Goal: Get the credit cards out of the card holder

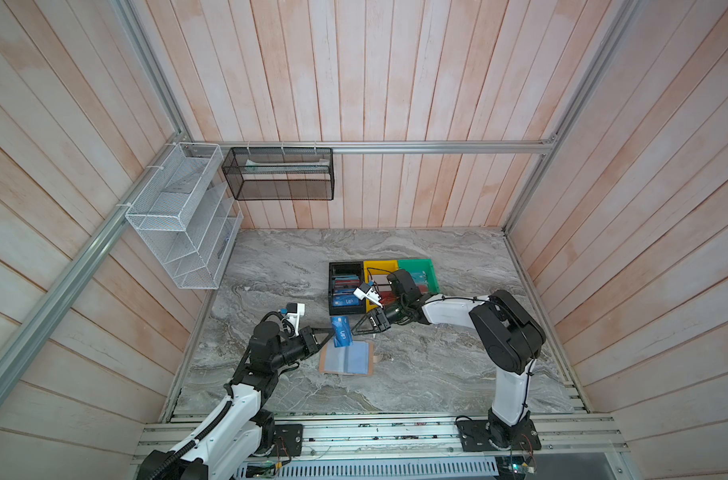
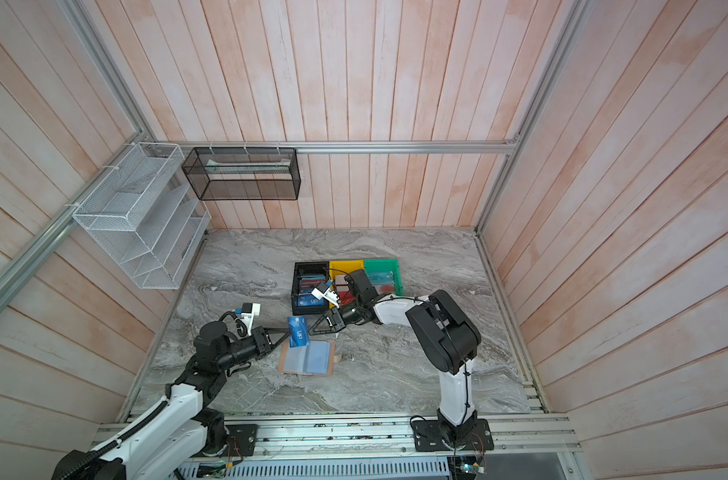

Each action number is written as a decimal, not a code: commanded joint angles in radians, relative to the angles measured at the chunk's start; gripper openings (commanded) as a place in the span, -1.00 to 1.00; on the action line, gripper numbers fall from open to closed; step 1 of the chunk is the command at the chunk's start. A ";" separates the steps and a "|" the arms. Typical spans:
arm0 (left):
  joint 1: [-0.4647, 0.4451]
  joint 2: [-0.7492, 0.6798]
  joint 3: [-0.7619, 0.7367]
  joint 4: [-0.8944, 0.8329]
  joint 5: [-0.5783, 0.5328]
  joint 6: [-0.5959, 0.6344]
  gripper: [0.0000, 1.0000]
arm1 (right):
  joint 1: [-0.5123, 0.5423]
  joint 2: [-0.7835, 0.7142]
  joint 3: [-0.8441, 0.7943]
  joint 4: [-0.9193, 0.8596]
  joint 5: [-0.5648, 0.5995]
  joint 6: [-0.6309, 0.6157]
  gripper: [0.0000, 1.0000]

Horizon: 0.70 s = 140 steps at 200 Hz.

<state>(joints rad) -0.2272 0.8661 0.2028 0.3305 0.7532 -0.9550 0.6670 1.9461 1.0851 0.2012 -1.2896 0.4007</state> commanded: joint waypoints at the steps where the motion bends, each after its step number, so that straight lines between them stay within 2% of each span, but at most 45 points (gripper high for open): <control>1: 0.005 0.008 -0.006 0.046 0.020 -0.001 -1.00 | 0.002 0.020 0.030 0.029 -0.030 0.016 -0.58; 140: 0.005 0.040 -0.007 0.067 0.035 0.002 -1.00 | 0.014 0.062 0.073 0.081 -0.041 0.072 -0.64</control>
<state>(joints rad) -0.2272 0.8951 0.2028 0.3595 0.7712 -0.9550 0.6724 1.9862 1.1290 0.2668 -1.3075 0.4648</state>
